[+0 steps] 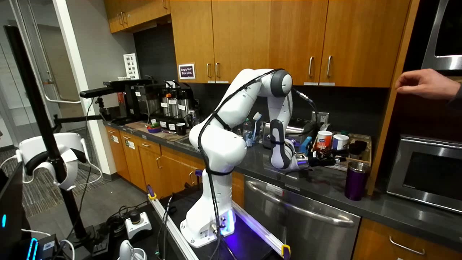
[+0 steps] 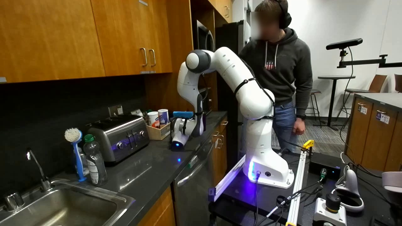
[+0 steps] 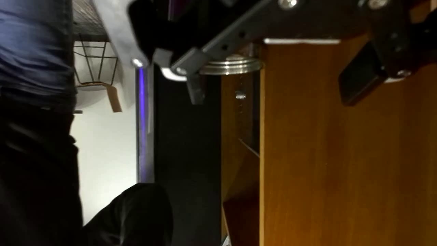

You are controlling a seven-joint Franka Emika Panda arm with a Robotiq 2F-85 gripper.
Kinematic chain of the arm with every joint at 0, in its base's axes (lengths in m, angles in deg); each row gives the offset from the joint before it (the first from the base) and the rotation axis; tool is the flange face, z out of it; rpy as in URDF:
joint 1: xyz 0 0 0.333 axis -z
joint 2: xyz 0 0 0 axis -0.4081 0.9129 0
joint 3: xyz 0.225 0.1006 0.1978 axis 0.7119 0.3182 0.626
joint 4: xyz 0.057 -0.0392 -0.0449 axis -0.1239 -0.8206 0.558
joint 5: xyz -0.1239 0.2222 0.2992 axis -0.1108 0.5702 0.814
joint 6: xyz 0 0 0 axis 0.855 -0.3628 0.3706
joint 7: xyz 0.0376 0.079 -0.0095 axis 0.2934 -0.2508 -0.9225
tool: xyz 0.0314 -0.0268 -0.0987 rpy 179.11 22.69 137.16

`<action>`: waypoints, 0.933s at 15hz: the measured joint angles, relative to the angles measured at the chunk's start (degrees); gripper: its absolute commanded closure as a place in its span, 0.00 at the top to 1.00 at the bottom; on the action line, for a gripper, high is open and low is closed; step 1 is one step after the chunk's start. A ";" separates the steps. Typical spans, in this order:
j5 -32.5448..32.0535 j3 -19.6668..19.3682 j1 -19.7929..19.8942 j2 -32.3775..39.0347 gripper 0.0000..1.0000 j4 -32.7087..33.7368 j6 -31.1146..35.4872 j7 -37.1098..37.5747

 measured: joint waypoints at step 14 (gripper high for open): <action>-10.31 0.18 -0.46 -7.34 1.00 -9.47 8.84 0.26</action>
